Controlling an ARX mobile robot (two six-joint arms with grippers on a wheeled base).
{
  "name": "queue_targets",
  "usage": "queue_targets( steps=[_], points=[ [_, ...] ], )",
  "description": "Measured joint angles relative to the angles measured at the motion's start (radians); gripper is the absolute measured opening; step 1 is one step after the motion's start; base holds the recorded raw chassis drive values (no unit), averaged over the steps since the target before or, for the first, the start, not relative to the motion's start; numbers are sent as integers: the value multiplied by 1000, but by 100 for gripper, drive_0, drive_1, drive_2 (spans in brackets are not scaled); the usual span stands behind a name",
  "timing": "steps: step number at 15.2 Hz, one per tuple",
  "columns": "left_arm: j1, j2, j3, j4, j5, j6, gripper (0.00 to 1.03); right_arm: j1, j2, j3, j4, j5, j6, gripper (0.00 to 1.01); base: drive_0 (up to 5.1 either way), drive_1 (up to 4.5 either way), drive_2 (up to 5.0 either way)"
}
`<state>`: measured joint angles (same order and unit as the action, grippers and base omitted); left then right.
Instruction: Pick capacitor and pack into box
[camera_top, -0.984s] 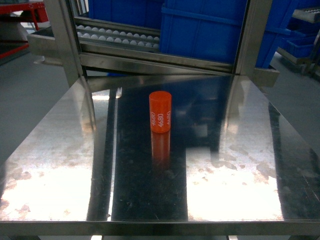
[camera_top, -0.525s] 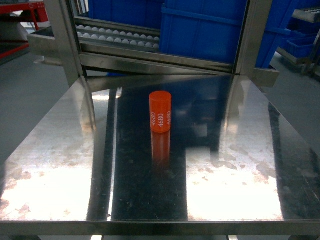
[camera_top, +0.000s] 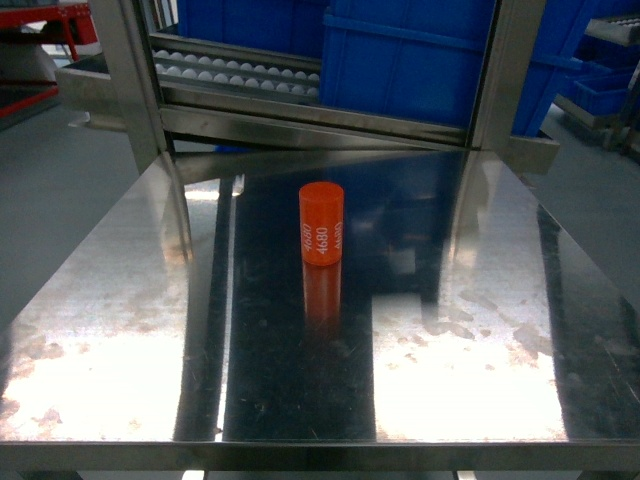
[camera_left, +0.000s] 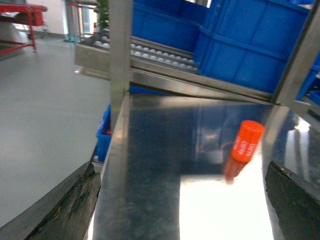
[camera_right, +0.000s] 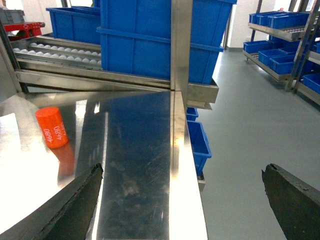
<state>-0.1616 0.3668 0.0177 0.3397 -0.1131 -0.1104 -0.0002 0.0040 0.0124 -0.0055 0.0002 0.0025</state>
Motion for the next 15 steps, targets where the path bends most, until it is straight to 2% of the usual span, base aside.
queue_targets(
  steps=[1,3,4,5,7,9,11,15],
  points=[
    [-51,185,21,175,10,-8,98,0,0,0,0,0,0,98,0,0,0],
    [-157,686,147,608,4,15,98,0,0,0,0,0,0,98,0,0,0],
    [-197,922,228,755,2,25,98,0,0,0,0,0,0,98,0,0,0],
    [-223,1125,318,819,6,22,98,0,0,0,0,0,0,98,0,0,0],
    [-260,1406,481,802,5,9,98,0,0,0,0,0,0,98,0,0,0],
    [-277,1569,618,780,-7,26,98,0,0,0,0,0,0,98,0,0,0],
    [-286,1670,729,760,-6,39,98,0,0,0,0,0,0,98,0,0,0],
    [-275,1834,959,649,-3,47,98,0,0,0,0,0,0,98,0,0,0]
  ],
)
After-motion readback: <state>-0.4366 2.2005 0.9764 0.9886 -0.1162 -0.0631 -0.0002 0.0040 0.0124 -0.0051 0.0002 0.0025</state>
